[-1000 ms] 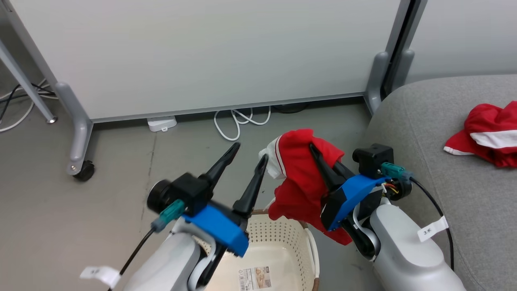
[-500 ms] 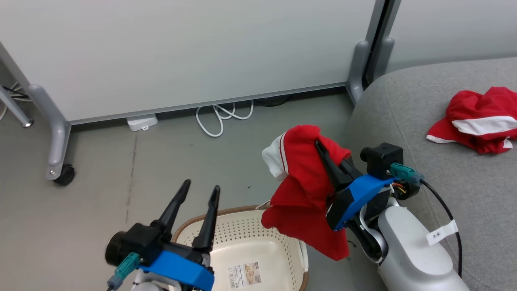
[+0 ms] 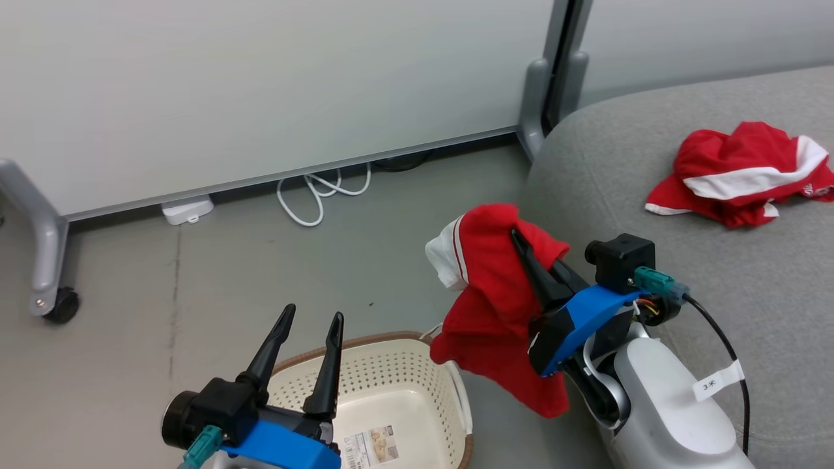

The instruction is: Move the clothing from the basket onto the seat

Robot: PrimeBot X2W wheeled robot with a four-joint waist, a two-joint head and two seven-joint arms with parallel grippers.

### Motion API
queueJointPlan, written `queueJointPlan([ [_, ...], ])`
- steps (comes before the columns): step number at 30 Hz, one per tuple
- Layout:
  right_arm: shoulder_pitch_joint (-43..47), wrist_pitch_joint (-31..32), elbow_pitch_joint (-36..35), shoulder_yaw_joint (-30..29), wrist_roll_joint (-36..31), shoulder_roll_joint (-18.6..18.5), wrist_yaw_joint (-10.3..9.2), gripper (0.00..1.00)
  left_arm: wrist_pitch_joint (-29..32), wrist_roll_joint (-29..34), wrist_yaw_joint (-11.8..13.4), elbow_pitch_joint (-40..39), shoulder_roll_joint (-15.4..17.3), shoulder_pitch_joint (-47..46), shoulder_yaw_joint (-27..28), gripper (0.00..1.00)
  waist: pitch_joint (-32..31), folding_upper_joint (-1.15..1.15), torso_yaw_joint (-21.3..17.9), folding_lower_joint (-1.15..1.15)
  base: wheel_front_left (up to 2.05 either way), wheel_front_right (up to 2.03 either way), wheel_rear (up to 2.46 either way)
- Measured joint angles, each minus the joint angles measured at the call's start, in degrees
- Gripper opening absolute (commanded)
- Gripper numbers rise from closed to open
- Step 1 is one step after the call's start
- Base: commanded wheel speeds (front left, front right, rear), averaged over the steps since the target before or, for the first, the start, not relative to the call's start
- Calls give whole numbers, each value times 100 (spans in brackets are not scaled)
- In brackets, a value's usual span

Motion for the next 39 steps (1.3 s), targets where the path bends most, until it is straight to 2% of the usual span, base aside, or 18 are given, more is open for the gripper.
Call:
queueJointPlan([
  [26,129,-10,-310,51,90,31,0,0,0,-58,-25,30,109,-269,-346,100,220,0,-1830,0,0,0,0],
  [32,130,-49,-300,44,132,31,0,0,0,-63,-25,26,144,-277,-370,100,277,0,-2063,0,0,0,0],
  [39,130,-98,-271,-31,134,31,0,0,0,-92,-25,29,170,-309,-427,100,319,0,-2079,0,0,0,0],
])
